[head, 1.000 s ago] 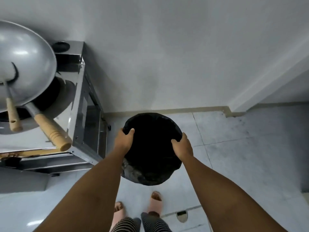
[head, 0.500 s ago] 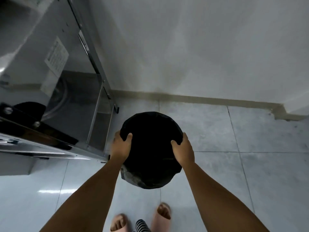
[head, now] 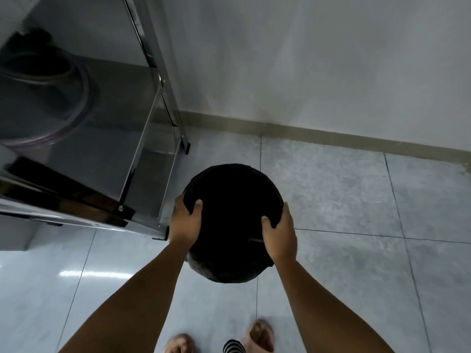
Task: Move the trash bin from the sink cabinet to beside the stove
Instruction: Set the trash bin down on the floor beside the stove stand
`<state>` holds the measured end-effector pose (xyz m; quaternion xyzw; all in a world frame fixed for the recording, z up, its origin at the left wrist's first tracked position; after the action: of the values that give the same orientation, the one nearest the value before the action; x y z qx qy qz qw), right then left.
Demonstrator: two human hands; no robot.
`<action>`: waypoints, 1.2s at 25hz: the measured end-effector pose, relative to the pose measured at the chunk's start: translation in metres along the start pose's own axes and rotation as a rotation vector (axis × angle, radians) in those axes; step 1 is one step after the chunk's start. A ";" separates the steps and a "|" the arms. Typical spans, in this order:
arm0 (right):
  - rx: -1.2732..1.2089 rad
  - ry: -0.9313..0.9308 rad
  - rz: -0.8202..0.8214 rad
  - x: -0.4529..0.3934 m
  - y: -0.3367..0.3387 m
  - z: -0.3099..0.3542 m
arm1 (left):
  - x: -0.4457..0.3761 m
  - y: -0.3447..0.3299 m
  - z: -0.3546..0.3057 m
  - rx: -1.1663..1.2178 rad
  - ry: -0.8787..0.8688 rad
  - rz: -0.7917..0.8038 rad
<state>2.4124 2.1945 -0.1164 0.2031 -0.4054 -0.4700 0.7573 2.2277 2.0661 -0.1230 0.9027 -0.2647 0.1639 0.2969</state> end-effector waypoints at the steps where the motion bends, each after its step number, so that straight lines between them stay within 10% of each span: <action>1: 0.005 0.011 -0.012 0.000 -0.001 -0.004 | 0.001 0.000 0.001 0.002 -0.012 -0.003; 11: 0.314 0.191 -0.070 0.018 -0.055 -0.034 | 0.006 0.008 0.080 -0.415 -0.203 -0.007; 30: 0.244 0.215 -0.142 -0.046 -0.094 -0.001 | -0.057 -0.028 0.053 -0.457 -0.314 -0.149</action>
<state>2.3513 2.1898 -0.2012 0.3705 -0.3606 -0.4452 0.7311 2.2052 2.0734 -0.2021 0.8436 -0.2707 -0.0641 0.4593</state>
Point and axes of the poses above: each hand's wrist, its own x-axis away from the middle knuckle, its own y-axis out of the back of the hand, z = x × y, the point moved 1 cm from there along -x, towards the middle knuckle, and after that the axes turned 3 degrees about x, right-handed, at the moved point
